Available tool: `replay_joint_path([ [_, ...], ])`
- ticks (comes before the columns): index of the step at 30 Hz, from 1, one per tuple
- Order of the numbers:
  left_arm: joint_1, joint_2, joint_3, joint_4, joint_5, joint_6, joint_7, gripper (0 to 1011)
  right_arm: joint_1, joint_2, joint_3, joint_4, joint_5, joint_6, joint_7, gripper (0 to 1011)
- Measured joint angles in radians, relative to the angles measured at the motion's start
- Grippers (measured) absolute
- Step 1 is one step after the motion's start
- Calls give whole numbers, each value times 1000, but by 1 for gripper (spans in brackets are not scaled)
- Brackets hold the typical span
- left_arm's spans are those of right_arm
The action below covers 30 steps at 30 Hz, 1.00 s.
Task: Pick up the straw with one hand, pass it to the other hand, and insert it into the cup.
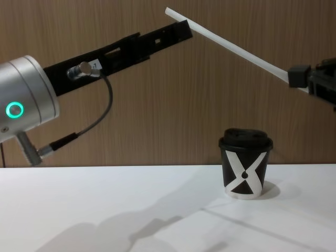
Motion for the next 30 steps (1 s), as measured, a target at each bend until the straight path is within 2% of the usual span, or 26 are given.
replay_joint_path([
  [17,-69,-54,25,87,-73,21,-15,1003,0,0,0,0,0,0,0,0],
  [30,-116,-85,51,142,-105,35,-27,1003,0,0,0,0,0,0,0,0],
])
